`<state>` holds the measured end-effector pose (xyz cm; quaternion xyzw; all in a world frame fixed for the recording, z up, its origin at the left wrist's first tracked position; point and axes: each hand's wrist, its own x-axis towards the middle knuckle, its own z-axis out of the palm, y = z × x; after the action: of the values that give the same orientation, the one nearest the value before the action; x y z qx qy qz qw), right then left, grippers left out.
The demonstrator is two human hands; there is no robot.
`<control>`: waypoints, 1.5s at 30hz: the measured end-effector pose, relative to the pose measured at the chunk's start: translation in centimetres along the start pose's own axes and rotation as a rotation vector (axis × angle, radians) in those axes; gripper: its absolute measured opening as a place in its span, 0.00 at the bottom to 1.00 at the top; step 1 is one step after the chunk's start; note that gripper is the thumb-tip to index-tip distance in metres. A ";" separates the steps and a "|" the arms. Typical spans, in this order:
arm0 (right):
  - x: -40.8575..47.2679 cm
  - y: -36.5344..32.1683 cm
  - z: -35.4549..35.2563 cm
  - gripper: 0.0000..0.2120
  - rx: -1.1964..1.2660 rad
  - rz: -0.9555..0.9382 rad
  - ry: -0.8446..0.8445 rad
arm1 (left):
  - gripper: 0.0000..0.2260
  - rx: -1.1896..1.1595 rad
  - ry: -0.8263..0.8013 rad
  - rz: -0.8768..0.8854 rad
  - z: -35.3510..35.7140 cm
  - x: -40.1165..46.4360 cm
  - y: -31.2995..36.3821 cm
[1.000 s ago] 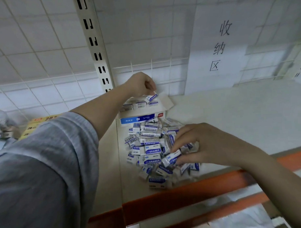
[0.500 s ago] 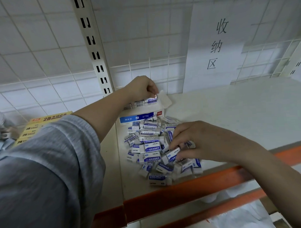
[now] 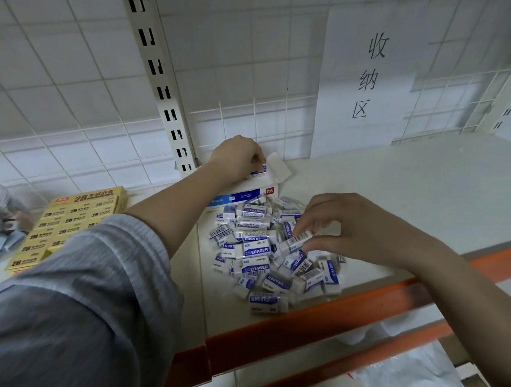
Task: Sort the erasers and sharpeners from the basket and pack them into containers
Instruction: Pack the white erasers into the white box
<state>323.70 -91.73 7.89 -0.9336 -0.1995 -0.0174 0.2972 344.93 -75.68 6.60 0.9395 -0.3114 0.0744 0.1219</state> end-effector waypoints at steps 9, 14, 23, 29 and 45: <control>-0.2 0.5 -0.3 0.07 0.088 0.021 0.125 | 0.10 0.077 0.020 0.022 0.1 -0.8 0.3; -0.3 0.3 -0.3 0.08 0.118 0.019 0.164 | 0.11 0.122 -0.034 0.037 -0.3 -1.3 0.8; -0.6 0.4 -0.1 0.09 0.288 0.076 0.207 | 0.09 0.018 0.001 0.005 -0.4 -2.4 0.7; -0.5 0.5 0.1 0.09 0.409 0.095 0.277 | 0.09 -0.169 -0.024 0.027 -3.3 -6.7 1.5; -0.5 -0.5 0.9 0.10 0.681 0.075 0.464 | 0.11 -0.386 -0.006 -0.221 -4.1 -19.8 5.6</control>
<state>322.96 -91.02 7.33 -0.7598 -0.0873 -0.1494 0.6267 325.56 -67.65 7.23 0.9273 -0.2155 -0.0031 0.3062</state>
